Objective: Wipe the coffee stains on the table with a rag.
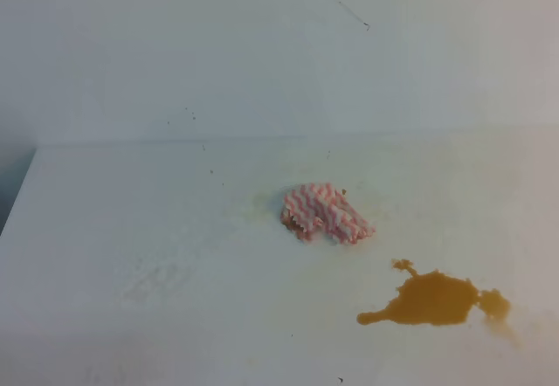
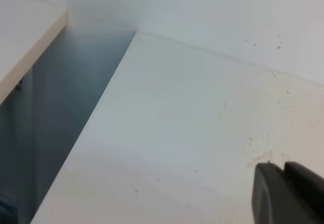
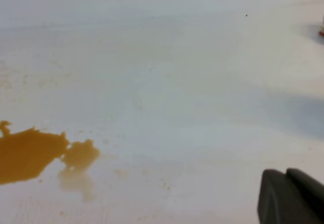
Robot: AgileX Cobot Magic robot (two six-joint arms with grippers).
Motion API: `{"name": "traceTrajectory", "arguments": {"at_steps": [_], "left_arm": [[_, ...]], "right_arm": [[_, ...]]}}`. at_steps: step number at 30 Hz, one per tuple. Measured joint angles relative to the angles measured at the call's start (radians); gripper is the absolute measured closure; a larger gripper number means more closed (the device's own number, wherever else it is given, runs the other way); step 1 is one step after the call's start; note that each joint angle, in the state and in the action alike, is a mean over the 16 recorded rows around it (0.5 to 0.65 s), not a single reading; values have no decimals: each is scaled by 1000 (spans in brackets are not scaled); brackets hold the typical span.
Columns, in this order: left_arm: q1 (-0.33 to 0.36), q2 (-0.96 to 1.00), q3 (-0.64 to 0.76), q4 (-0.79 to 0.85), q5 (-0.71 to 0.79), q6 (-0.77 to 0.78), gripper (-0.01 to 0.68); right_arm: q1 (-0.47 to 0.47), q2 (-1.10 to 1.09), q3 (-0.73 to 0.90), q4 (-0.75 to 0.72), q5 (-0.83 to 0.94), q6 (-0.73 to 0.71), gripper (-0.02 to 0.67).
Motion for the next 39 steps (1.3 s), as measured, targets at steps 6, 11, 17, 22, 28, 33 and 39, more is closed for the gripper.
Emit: {"name": "traceTrajectory", "arguments": {"at_steps": [6, 11, 17, 22, 28, 33, 39], "left_arm": [[0, 0, -2, 0, 0, 0, 676], [0, 0, 0, 0, 0, 0, 676], [0, 2, -2, 0, 0, 0, 676], [0, 3, -6, 0, 0, 0, 676], [0, 3, -10, 0, 0, 0, 676], [0, 7, -12, 0, 0, 0, 676], [0, 10, -12, 0, -1, 0, 676]], "right_arm": [[0, 0, 0, 5, -1, 0, 651], [0, 0, 0, 49, -11, 6, 651], [0, 0, 2, 277, -54, 78, 651], [0, 0, 3, 553, -103, 144, 651], [0, 0, 5, 829, -149, 156, 651], [0, 0, 6, 914, -153, 100, 651], [0, 0, 7, 930, -141, 34, 651]]}}
